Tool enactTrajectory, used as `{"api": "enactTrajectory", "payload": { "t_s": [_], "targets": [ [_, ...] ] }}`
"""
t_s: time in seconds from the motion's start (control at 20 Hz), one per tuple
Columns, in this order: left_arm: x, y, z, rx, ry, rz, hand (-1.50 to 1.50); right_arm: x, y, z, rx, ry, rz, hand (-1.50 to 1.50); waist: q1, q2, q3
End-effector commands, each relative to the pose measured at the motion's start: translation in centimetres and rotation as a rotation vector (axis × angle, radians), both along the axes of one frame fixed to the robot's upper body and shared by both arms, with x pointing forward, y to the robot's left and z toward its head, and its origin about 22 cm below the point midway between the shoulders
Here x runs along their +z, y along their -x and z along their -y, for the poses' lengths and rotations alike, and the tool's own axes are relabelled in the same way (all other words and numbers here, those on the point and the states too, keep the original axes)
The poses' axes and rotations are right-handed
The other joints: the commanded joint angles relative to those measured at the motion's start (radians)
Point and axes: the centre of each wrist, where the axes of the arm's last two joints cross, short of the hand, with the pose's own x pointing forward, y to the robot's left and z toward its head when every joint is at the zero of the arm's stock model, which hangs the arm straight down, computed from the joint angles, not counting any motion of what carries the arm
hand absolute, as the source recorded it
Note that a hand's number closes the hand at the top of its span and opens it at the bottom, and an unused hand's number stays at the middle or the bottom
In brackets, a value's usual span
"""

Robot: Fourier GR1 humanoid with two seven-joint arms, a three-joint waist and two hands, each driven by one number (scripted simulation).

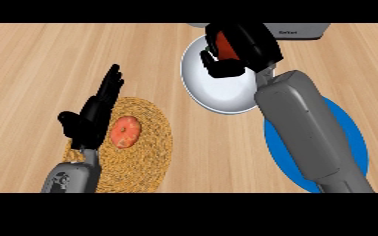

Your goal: Pick the bell pepper from the plate and place it in the bowl

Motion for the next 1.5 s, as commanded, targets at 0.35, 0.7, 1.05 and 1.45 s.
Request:
{"api": "enactTrajectory", "payload": {
  "t_s": [0.35, 0.7, 1.05, 1.45],
  "targets": [
    [-0.2, 1.4, 0.6, -0.01, 0.002, -0.007, 0.0, -5.7, -5.2, 2.3, 0.045, -0.016, -0.297, -1.5, 0.013, 0.001, 0.0],
    [-1.3, 0.2, 0.8, -0.001, 0.016, 0.004, 0.0, -7.2, -6.2, 2.5, 0.211, -0.186, -0.332, -1.5, 0.006, 0.004, 0.0],
    [-0.2, -0.3, -1.3, 0.015, 0.006, -0.007, 0.0, -3.5, -6.6, 5.1, 0.18, -0.445, -0.216, -1.5, -0.014, -0.005, 0.0],
    [-0.1, 0.9, -0.8, -0.004, 0.006, 0.012, 0.0, -3.4, -7.0, 12.0, 0.148, -0.591, -0.365, -1.5, -0.009, -0.005, 0.0]
  ]
}}
